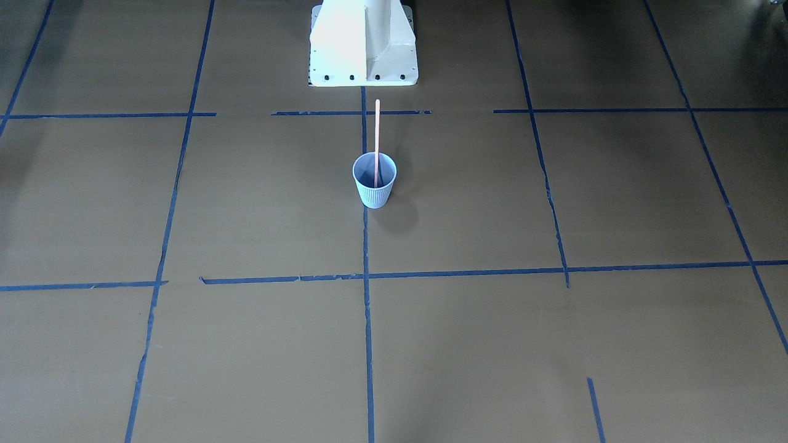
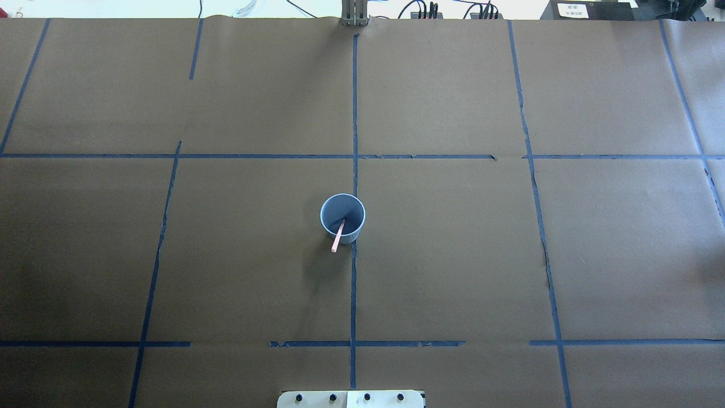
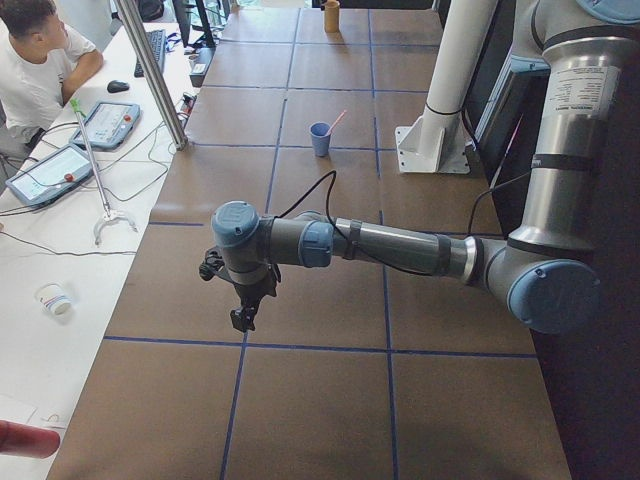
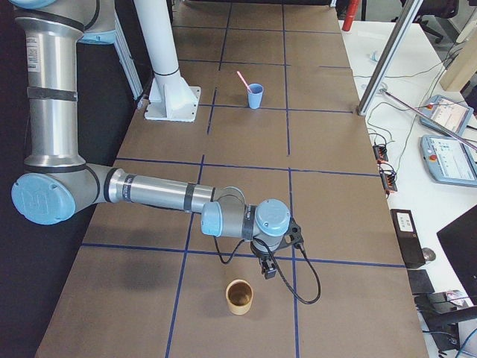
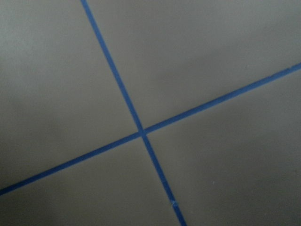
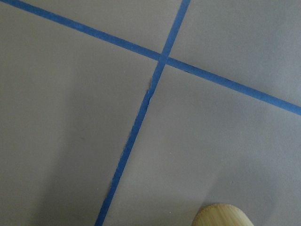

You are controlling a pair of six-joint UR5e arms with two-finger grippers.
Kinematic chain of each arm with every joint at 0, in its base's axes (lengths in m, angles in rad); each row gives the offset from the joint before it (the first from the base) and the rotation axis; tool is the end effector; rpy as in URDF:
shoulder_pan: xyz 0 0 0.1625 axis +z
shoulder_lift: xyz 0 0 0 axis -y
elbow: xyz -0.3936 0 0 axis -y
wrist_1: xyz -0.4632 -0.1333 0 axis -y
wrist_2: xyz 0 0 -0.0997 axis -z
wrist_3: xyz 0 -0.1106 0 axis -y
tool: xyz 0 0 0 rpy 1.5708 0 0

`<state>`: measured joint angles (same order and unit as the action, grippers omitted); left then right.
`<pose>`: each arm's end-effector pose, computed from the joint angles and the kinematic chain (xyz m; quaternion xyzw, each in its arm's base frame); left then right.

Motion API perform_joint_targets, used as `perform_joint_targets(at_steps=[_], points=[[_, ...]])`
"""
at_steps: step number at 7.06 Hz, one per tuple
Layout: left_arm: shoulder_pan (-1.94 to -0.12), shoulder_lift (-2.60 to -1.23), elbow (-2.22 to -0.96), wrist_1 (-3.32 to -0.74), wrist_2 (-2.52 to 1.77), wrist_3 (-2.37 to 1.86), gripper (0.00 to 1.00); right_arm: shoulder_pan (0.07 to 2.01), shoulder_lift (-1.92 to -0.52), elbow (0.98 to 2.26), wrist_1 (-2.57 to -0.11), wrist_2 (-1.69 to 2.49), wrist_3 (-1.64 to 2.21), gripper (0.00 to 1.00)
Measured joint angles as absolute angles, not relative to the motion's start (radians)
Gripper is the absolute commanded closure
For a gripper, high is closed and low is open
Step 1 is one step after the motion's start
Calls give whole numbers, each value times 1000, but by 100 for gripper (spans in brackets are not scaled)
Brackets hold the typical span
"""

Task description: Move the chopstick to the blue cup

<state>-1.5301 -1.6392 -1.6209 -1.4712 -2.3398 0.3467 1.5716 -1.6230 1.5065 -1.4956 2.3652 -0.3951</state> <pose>-0.0324 -0.5898 0.5780 0.0658 0.3694 0.1819 0.9089 0.0548 -0.5359 0.6910 0.0574 -0.3829 -0.1728 0.9057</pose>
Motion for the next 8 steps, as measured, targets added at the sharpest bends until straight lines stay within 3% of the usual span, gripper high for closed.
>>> perform_joint_targets(at_steps=[8], points=[[-1531, -1605, -1595, -1470, -2359, 351, 0, 1576, -1685, 1503, -1495, 2357, -400, 0]])
